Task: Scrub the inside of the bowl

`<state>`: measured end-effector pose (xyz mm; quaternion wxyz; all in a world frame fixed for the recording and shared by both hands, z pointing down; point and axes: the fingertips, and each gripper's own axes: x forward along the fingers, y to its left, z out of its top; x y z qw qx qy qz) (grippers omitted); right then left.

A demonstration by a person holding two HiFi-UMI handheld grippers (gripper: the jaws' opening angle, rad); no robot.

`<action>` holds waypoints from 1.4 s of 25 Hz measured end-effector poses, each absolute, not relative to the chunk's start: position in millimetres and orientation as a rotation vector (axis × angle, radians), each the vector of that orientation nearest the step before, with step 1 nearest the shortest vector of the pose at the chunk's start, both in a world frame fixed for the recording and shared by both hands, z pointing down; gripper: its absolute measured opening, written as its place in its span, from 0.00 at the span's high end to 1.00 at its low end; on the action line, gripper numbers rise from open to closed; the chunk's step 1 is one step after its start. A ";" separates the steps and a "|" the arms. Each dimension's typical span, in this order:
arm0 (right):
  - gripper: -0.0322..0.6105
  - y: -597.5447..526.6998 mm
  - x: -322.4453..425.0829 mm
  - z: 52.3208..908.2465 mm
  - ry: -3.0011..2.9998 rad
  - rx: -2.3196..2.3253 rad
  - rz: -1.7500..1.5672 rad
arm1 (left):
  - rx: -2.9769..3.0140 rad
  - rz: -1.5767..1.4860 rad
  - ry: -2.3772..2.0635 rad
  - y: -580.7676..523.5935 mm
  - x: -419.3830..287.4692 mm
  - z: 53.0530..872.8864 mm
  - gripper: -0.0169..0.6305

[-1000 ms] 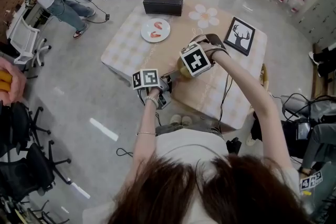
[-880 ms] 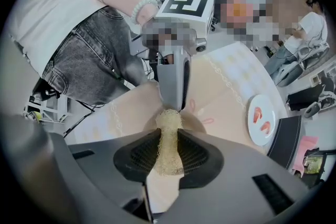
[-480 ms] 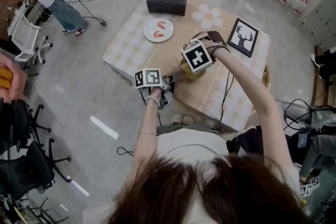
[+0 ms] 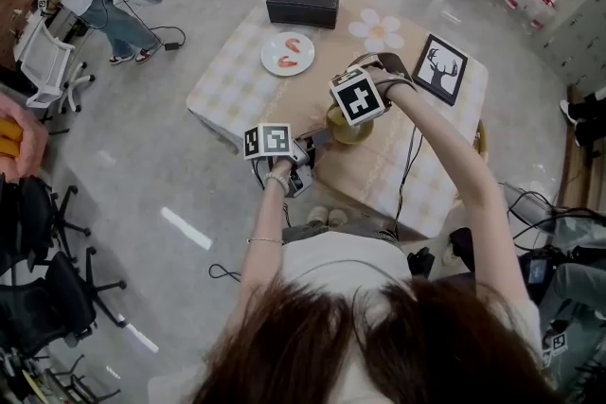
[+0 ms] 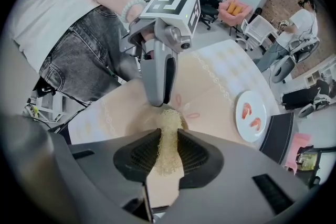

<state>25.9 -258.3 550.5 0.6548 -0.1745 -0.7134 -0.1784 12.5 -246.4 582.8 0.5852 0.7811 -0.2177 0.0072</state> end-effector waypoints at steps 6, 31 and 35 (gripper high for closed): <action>0.81 -265.7 30.9 553.6 -1.598 -0.371 -0.416 | 1.820 0.015 -0.508 -246.2 13.0 583.1 0.82; 0.81 -260.6 64.3 557.8 -1.514 -0.302 -0.358 | 1.820 0.020 -0.514 -244.4 12.3 582.7 0.82; 0.81 -255.5 66.8 558.7 -1.508 -0.301 -0.347 | 1.824 0.020 -0.515 -244.4 12.4 583.0 0.82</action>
